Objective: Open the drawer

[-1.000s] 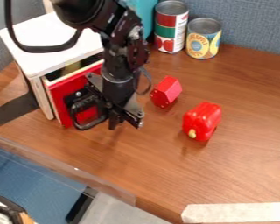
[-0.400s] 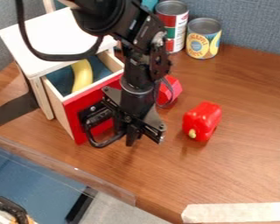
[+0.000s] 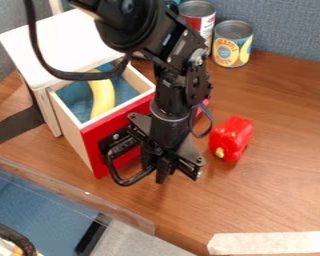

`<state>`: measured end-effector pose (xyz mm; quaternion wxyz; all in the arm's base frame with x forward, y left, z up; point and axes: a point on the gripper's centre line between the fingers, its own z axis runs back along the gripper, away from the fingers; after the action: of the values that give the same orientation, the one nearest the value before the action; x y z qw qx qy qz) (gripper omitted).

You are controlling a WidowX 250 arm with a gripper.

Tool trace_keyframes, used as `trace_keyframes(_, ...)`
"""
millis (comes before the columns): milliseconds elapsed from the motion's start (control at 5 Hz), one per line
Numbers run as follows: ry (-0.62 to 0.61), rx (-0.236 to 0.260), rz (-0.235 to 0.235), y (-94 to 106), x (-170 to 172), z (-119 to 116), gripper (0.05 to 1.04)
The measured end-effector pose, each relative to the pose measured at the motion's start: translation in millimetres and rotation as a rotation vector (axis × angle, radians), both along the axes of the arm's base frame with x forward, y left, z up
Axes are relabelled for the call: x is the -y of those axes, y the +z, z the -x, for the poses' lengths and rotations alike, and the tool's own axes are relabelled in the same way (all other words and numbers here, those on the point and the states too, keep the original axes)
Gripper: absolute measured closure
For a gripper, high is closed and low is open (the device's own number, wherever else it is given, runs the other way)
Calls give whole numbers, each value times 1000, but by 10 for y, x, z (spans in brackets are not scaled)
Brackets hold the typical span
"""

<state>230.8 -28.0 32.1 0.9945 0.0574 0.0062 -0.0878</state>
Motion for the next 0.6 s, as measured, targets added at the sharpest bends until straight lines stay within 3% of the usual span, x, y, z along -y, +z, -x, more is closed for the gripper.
trace_keyframes(400, 9, 3, 17, 45, 79, 47, 821)
trace_keyframes(600, 43, -19, 17, 62, 79, 86, 544)
